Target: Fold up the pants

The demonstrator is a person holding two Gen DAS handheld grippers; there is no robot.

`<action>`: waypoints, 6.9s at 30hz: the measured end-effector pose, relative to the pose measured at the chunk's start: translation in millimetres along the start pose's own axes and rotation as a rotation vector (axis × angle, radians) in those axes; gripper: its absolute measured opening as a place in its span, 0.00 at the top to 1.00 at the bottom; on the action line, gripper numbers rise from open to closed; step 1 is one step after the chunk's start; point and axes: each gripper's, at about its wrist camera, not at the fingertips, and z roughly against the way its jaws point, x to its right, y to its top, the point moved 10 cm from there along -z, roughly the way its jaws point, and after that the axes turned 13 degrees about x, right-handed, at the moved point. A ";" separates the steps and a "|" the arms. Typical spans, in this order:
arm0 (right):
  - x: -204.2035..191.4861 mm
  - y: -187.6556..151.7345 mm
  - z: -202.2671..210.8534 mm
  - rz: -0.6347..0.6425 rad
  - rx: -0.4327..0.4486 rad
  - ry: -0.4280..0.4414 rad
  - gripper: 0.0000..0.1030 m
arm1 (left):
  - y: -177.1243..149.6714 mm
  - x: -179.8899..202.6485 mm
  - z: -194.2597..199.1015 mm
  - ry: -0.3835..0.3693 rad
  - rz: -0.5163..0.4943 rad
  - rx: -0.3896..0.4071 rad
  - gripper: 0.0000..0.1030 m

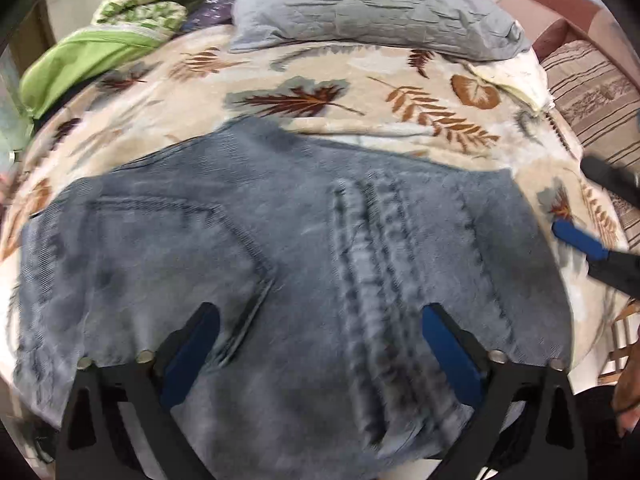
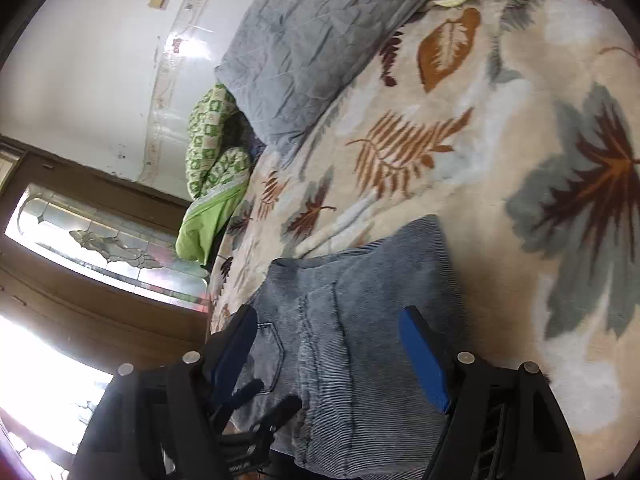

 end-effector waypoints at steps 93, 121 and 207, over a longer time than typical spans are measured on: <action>-112.0 -143.3 -98.0 0.726 -0.129 -0.031 0.45 | -101.5 -287.5 105.8 0.011 0.837 0.088 0.24; -111.2 -137.7 -93.5 0.726 -0.119 -0.042 0.45 | -97.8 -267.1 90.8 -0.131 0.930 0.095 0.48; -24.1 40.4 36.7 0.210 0.237 -0.073 0.53 | 74.9 7.9 171.1 -0.334 0.080 0.416 0.87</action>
